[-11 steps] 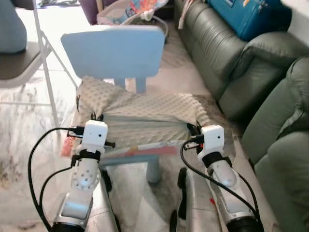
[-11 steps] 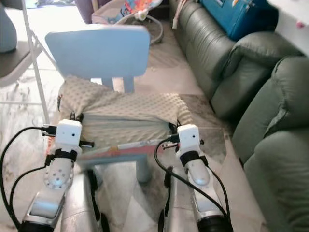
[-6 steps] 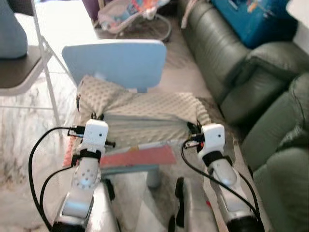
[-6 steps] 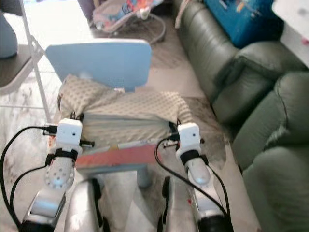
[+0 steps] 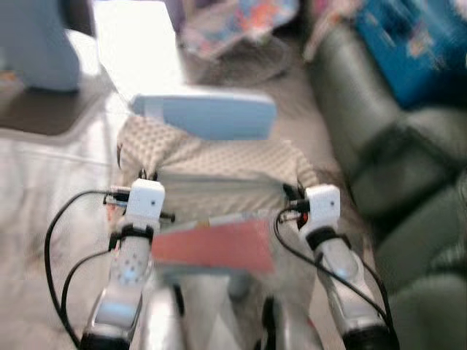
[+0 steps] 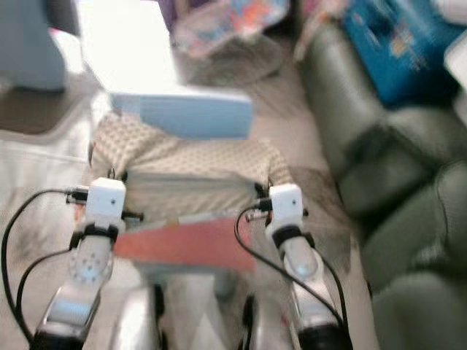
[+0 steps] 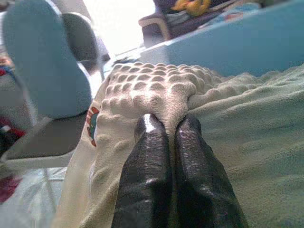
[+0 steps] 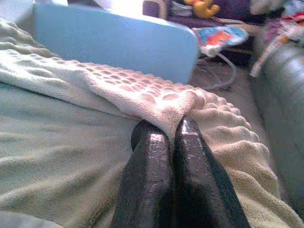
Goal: Move the pillow to the sofa
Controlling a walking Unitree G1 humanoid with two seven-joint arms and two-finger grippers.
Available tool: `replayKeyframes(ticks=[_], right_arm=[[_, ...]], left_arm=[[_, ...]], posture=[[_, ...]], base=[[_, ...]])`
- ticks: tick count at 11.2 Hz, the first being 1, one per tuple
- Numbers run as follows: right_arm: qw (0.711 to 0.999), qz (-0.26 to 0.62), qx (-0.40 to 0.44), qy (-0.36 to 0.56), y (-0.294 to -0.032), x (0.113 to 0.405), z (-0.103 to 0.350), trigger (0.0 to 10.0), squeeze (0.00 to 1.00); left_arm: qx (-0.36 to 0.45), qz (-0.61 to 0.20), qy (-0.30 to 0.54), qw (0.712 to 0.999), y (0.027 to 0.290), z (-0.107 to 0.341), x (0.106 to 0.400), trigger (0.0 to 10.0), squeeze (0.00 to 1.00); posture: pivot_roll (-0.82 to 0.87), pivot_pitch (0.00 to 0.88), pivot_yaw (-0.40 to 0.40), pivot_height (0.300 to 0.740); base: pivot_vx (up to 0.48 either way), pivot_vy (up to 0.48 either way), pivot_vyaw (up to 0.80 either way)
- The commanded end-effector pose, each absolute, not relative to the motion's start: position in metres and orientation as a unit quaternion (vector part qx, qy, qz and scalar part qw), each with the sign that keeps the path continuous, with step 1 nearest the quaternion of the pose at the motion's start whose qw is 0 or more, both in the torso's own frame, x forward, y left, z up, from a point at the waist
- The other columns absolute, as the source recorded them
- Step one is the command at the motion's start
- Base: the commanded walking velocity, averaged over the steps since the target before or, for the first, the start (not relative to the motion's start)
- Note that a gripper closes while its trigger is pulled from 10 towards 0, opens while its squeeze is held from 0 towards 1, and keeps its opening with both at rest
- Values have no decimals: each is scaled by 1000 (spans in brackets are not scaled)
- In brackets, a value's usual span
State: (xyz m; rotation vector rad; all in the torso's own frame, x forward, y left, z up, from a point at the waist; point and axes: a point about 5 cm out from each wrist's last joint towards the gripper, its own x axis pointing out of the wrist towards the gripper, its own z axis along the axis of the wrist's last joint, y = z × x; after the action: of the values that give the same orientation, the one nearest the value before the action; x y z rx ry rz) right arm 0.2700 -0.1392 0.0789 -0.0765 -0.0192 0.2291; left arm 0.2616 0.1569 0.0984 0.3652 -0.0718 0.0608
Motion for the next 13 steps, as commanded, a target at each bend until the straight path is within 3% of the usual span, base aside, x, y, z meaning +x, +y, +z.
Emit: replayKeyframes(ticks=[1,3,13], right_arm=[[995,86,-37,-24,-153,272,87,10000,0],[996,84,-39,-20,-157,269,86,10000,0],[998,47,-33,12,-168,266,79,10000,0]], left_arm=[[197,42,-20,979,163,93,261,10000,0],[198,32,6,980,158,85,258,10000,0],[100,-19,36,994,142,82,254,10000,0]], posture=[[-18,72,-46,715],[-27,74,-43,740],[-41,93,-43,740]], base=[[0,0,0],[0,0,0],[0,0,0]])
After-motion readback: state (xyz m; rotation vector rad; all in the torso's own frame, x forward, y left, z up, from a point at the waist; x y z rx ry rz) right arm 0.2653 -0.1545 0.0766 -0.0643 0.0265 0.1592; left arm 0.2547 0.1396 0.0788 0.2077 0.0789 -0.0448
